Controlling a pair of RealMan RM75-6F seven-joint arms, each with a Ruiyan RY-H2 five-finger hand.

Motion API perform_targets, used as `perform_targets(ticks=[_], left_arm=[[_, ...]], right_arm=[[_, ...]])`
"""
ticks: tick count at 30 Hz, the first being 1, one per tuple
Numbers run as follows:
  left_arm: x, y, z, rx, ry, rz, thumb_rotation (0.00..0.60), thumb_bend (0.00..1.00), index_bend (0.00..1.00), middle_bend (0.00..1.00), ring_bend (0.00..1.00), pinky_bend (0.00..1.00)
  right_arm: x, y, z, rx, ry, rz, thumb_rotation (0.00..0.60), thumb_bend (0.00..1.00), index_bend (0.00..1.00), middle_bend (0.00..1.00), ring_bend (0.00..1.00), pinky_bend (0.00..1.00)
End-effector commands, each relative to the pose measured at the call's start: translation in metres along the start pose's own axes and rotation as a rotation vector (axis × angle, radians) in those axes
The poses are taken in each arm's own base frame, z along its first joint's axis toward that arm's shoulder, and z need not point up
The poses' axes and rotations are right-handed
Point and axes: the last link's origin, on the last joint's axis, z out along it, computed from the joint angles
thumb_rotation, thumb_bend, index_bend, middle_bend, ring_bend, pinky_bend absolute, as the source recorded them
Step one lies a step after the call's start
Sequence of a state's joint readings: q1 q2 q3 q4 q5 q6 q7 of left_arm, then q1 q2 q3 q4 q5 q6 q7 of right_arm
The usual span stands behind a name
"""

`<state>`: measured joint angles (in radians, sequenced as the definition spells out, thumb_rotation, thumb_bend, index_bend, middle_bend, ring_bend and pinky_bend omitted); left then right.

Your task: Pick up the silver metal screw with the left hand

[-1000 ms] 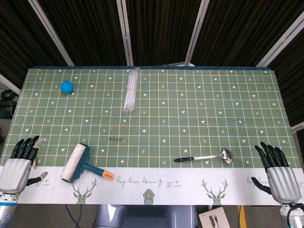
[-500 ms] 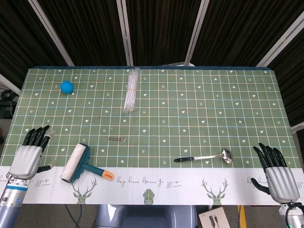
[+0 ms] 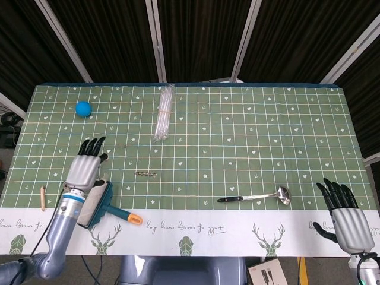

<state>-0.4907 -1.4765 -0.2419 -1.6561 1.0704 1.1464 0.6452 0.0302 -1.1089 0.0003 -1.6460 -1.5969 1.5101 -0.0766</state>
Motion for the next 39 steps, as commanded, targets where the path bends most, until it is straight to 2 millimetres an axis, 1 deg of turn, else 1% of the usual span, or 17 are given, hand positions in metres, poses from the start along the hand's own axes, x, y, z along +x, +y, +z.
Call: perform_targets(ticks=[1, 3, 5, 12, 15, 19, 22, 32, 39], left_arm=[[-0.010, 0.017, 0.016, -0.001, -0.024, 0.032, 0.600, 0.24, 0.48, 0.00, 0.00, 0.00], [-0.018, 0.025, 0.022, 0.003, -0.044, 0.054, 0.600, 0.24, 0.48, 0.00, 0.00, 0.00], [-0.023, 0.029, 0.026, 0.013, -0.056, 0.072, 0.600, 0.24, 0.48, 0.00, 0.00, 0.00], [-0.035, 0.036, 0.039, 0.053, -0.101, 0.093, 0.600, 0.26, 0.51, 0.00, 0.00, 0.00], [-0.038, 0.038, 0.041, 0.055, -0.110, 0.099, 0.600, 0.26, 0.51, 0.00, 0.00, 0.00], [-0.046, 0.046, 0.045, 0.048, -0.129, 0.127, 0.600, 0.27, 0.51, 0.00, 0.00, 0.00], [-0.050, 0.051, 0.047, 0.047, -0.135, 0.122, 0.600, 0.29, 0.52, 0.00, 0.00, 0.00], [-0.057, 0.063, 0.055, 0.045, -0.139, 0.146, 0.600, 0.30, 0.52, 0.00, 0.00, 0.00], [-0.062, 0.071, 0.057, 0.036, -0.151, 0.153, 0.600, 0.29, 0.53, 0.00, 0.00, 0.00]], right_arm=[[0.000, 0.000, 0.000, 0.001, 0.001, 0.002, 0.600, 0.09, 0.03, 0.00, 0.00, 0.05], [0.000, 0.000, 0.000, 0.002, 0.005, 0.001, 0.600, 0.09, 0.03, 0.00, 0.00, 0.05], [0.000, 0.000, 0.000, 0.003, 0.006, 0.002, 0.600, 0.09, 0.03, 0.00, 0.00, 0.05], [0.001, 0.001, 0.001, 0.009, 0.013, 0.004, 0.600, 0.09, 0.03, 0.00, 0.00, 0.05], [0.001, 0.001, 0.001, 0.010, 0.013, 0.006, 0.600, 0.09, 0.03, 0.00, 0.00, 0.05], [0.001, 0.001, 0.001, 0.009, 0.012, 0.010, 0.600, 0.09, 0.04, 0.00, 0.00, 0.05], [0.001, 0.000, 0.001, 0.011, 0.015, 0.011, 0.600, 0.09, 0.04, 0.00, 0.00, 0.05], [0.002, 0.000, 0.001, 0.012, 0.023, 0.021, 0.600, 0.09, 0.04, 0.00, 0.00, 0.05], [0.003, 0.001, 0.001, 0.009, 0.026, 0.024, 0.600, 0.09, 0.04, 0.00, 0.00, 0.05]])
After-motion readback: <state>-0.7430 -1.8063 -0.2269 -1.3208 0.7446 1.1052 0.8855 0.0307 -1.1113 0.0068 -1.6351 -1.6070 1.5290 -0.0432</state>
